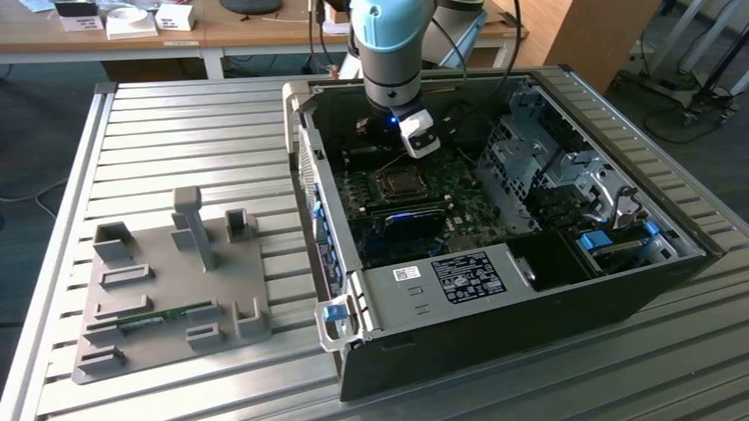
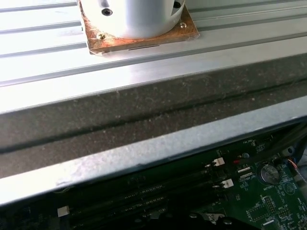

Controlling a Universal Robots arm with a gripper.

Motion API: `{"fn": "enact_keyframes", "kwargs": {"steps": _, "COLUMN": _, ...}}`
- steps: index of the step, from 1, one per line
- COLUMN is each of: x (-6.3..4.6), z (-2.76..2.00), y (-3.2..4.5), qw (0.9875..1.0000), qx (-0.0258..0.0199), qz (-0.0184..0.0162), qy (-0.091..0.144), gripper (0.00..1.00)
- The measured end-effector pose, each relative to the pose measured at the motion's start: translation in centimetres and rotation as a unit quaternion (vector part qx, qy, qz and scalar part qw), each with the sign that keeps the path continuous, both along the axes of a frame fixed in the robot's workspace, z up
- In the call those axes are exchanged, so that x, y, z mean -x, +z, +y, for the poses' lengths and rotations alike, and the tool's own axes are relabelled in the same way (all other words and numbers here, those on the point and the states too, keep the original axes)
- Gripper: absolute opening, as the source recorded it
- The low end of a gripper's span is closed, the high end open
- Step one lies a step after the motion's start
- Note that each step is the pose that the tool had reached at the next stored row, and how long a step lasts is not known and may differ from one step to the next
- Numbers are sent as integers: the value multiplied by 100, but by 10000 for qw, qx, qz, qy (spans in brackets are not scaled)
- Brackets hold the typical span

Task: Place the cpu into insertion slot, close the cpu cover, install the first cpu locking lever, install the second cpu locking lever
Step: 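Install the first cpu locking lever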

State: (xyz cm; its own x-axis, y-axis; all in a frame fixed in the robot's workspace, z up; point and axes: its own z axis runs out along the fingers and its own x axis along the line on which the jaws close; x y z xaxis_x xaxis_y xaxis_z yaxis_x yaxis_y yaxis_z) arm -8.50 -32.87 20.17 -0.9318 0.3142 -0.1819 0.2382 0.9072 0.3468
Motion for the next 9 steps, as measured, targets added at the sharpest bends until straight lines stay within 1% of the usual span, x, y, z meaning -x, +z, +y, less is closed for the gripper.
{"fn": "enact_keyframes", "kwargs": {"steps": 3, "x": 0, "z": 0, "y": 0, "qw": 10000, "qx": -1, "qz": 0, "qy": 0, "gripper": 11}}
{"fn": "enact_keyframes", "kwargs": {"steps": 9, "x": 0, "z": 0, "y": 30, "qw": 10000, "qx": -6, "qz": 0, "qy": -1, "gripper": 11}}
